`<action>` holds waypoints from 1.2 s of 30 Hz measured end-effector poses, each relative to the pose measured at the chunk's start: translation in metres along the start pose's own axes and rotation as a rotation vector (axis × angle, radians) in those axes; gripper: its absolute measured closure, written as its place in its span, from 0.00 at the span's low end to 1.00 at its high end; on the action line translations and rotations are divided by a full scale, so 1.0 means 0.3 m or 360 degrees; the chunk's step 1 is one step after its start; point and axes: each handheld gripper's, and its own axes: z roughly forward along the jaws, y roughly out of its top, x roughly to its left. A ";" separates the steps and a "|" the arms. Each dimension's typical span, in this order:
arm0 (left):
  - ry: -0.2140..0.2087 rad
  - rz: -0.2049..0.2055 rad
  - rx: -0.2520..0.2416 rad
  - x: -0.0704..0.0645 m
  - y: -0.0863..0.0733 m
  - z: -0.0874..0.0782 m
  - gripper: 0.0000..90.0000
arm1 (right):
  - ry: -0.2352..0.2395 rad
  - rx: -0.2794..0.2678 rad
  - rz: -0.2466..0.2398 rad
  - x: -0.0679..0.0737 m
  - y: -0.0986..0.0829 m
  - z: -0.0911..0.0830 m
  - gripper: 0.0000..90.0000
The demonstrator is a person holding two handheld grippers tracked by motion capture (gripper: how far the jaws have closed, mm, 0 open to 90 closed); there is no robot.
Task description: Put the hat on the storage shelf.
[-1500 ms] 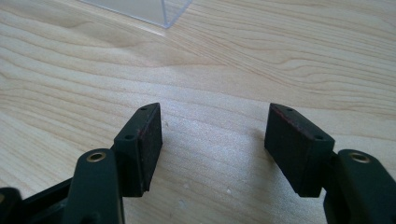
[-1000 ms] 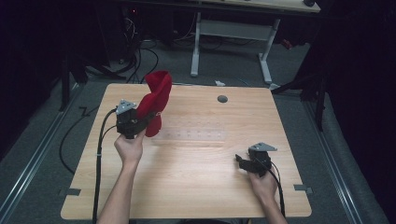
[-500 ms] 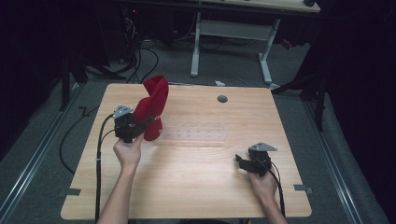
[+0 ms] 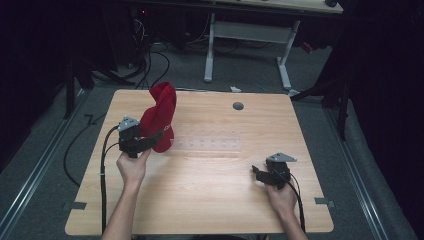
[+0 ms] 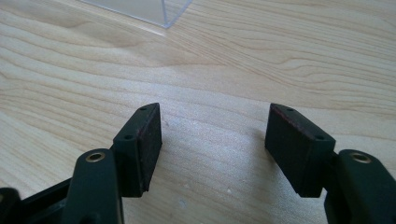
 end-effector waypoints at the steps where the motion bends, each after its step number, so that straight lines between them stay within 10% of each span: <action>1: -0.0001 0.0014 -0.0002 -0.002 0.000 -0.005 0.54 | 0.0000 0.0000 0.0000 0.000 0.000 0.000 0.41; 36: 0.0060 0.0141 -0.0004 0.048 -0.027 -0.132 0.45 | 0.0000 0.0000 0.0002 0.000 0.000 0.000 0.41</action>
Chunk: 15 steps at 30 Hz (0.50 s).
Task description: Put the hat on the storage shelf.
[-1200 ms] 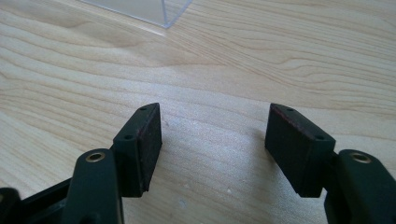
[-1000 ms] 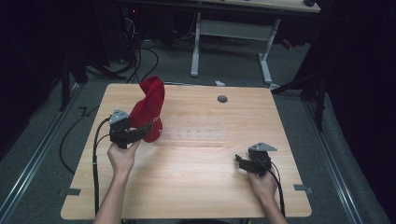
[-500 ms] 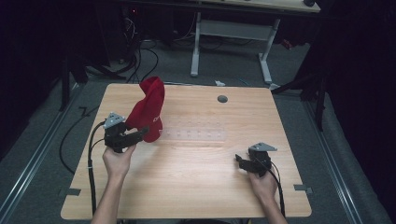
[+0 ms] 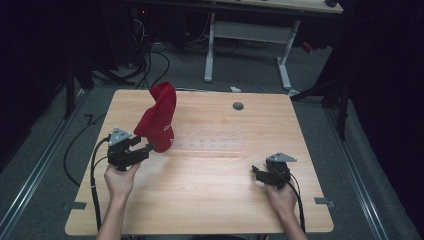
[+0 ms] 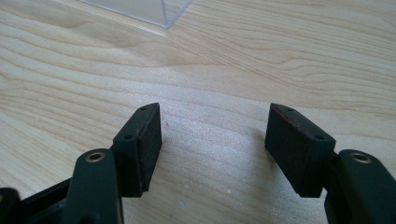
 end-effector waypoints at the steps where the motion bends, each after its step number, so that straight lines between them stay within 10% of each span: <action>1: -0.0006 -0.0011 -0.0003 0.002 -0.001 -0.005 0.45 | 0.0000 0.0000 0.0000 0.000 0.000 0.000 0.41; 15: -0.0009 -0.0029 -0.0012 0.021 -0.035 -0.048 0.46 | -0.0001 0.0000 0.0001 0.000 0.000 0.000 0.41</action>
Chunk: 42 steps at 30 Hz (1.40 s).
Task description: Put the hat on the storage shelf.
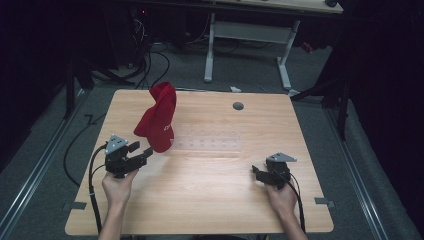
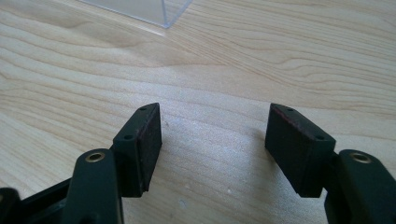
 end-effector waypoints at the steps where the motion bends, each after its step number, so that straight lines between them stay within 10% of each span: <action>1: 0.0001 0.0008 0.0000 0.000 -0.003 -0.003 0.46 | 0.0000 0.0000 0.0000 0.000 0.000 0.000 0.41; 42: 0.0001 0.0072 0.0248 0.021 -0.178 -0.001 0.45 | -0.0003 0.0000 0.0001 0.001 0.000 0.000 0.41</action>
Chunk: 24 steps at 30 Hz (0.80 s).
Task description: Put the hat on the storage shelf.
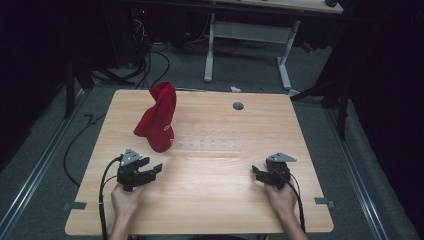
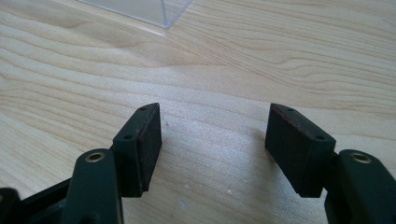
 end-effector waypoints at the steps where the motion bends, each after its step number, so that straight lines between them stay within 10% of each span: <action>1: 0.0003 0.0017 0.0010 0.000 -0.003 0.001 0.44 | 0.0001 0.0000 0.0001 0.000 0.000 0.000 0.41; 24: 0.0196 0.0113 0.0049 0.071 -0.090 0.065 0.43 | 0.0000 0.0000 0.0000 0.000 0.000 0.000 0.40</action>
